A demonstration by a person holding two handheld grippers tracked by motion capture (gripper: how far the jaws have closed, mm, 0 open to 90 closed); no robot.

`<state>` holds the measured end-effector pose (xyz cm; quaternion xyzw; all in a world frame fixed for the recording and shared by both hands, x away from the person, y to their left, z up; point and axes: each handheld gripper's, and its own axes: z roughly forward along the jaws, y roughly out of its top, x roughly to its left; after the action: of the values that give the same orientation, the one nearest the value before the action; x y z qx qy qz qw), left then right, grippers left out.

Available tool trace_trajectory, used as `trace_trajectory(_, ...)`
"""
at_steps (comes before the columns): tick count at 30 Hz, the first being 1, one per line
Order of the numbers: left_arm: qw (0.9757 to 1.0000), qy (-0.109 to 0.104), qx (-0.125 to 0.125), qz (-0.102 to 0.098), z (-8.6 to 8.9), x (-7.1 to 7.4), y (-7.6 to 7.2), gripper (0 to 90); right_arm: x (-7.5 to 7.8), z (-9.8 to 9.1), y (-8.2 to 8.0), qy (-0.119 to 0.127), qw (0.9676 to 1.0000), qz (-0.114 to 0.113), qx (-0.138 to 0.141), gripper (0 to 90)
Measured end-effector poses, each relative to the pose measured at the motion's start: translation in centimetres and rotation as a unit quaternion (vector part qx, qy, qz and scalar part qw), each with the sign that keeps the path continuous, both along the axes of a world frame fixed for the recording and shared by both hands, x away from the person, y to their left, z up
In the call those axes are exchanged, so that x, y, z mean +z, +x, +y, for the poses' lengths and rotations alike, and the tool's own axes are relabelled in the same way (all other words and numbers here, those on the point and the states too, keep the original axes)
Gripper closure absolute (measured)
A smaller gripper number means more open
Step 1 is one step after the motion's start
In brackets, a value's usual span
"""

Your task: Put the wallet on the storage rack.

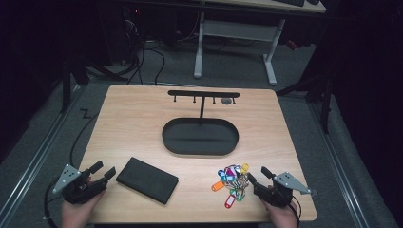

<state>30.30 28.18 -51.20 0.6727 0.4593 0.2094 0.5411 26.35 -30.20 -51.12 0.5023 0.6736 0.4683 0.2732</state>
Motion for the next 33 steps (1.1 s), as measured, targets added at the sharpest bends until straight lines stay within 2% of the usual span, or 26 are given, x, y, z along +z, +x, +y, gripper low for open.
trace_trajectory(2,0.9997,0.012,-0.017,-0.014,-0.6,-0.1,0.1,30.4,-0.1,0.1,-0.1,-0.008,1.0,0.002,0.001,35.2)
trace_trajectory(6,0.9993,0.021,-0.028,-0.011,-1.2,-0.2,0.4,29.3,-0.2,-0.2,-0.4,-0.007,0.9999,0.008,0.004,35.2)
trace_trajectory(7,0.999,0.04,-0.02,-0.006,-1.4,-0.3,0.5,28.1,-0.3,-0.4,-0.6,-0.002,0.9999,0.012,0.002,35.2)
trace_trajectory(8,0.999,0.04,-0.02,-0.006,-1.4,-0.3,0.5,28.5,-0.3,-0.4,-0.6,-0.002,0.9999,0.012,0.002,35.2)
trace_trajectory(10,0.998,0.062,-0.008,0.004,-1.4,-0.3,0.6,28.4,-0.3,-0.6,-0.7,0.0,0.9999,0.014,0.004,35.2)
trace_trajectory(11,0.9975,0.071,0.008,0.002,-1.1,-0.3,0.5,31.5,-0.4,-0.6,-0.7,0.0,0.9999,0.015,0.006,35.1)
trace_trajectory(12,0.9975,0.071,0.008,0.002,-1.1,-0.3,0.5,33.7,-0.4,-0.6,-0.7,0.0,0.9999,0.015,0.006,35.1)
trace_trajectory(15,0.9969,0.071,0.033,-0.001,0.3,-0.7,0.5,35.2,-0.5,-0.6,-0.3,0.003,0.9998,0.019,0.01,35.1)
trace_trajectory(16,0.9969,0.071,0.033,-0.001,0.3,-0.7,0.5,36.8,-0.5,-0.6,-0.3,0.003,0.9998,0.019,0.01,35.1)
trace_trajectory(17,0.9959,0.075,0.043,0.027,1.2,-0.9,0.7,38.9,-0.6,-0.3,0.0,0.002,0.9996,0.024,0.012,35.0)
trace_trajectory(18,0.9959,0.075,0.043,0.027,1.2,-0.9,0.7,41.9,-0.6,-0.2,0.1,0.001,0.9996,0.023,0.014,35.0)
trace_trajectory(20,0.9949,0.072,0.041,0.057,1.6,-0.9,1.0,44.2,-0.6,0.0,0.2,0.001,0.9996,0.024,0.015,35.0)
trace_trajectory(21,0.9947,0.077,0.031,0.06,1.5,-0.8,1.1,43.7,-0.5,0.1,0.3,0.001,0.9996,0.024,0.016,35.0)
trace_trajectory(22,0.9937,0.093,0.026,0.058,1.0,-0.7,1.2,43.6,-0.5,0.2,0.3,-0.001,0.9996,0.023,0.018,35.0)
trace_trajectory(24,0.9889,0.132,0.01,0.067,-0.4,-0.9,1.5,44.2,-0.5,0.5,0.4,-0.002,0.9995,0.023,0.02,35.0)
trace_trajectory(25,0.9805,0.181,0.02,0.075,-1.7,-1.7,1.7,52.1,-0.4,0.7,0.6,-0.003,0.9995,0.021,0.022,35.0)
trace_trajectory(26,0.9805,0.181,0.02,0.075,-1.7,-1.7,1.7,59.8,-0.4,0.7,0.6,-0.003,0.9995,0.021,0.022,35.0)
trace_trajectory(27,0.9788,0.182,0.013,0.093,-2.0,-2.4,2.0,64.5,-0.4,0.9,0.7,-0.004,0.9995,0.019,0.026,35.0)
trace_trajectory(28,0.9811,0.17,0.003,0.091,-2.0,-2.3,2.0,69.8,-0.4,1.0,0.8,-0.003,0.9994,0.02,0.029,35.0)
trace_trajectory(29,0.9812,0.17,-0.003,0.091,-2.1,-2.3,1.9,72.7,-0.4,1.1,0.8,-0.003,0.9993,0.021,0.03,35.0)
trace_trajectory(30,0.9812,0.17,-0.003,0.091,-2.1,-2.3,1.9,73.9,-0.4,1.1,0.8,-0.003,0.9993,0.021,0.03,35.0)
trace_trajectory(31,0.9833,0.146,-0.032,0.104,-2.1,-2.4,1.5,73.7,-0.4,1.2,1.0,-0.002,0.9992,0.02,0.035,35.0)
trace_trajectory(32,0.9833,0.146,-0.032,0.104,-2.1,-2.4,1.5,71.2,-0.4,1.2,1.0,-0.002,0.9992,0.02,0.035,35.0)
trace_trajectory(33,0.9819,0.145,-0.063,0.103,-2.6,-2.4,0.4,68.0,-0.4,1.1,1.2,0.0,0.9991,0.02,0.037,35.0)
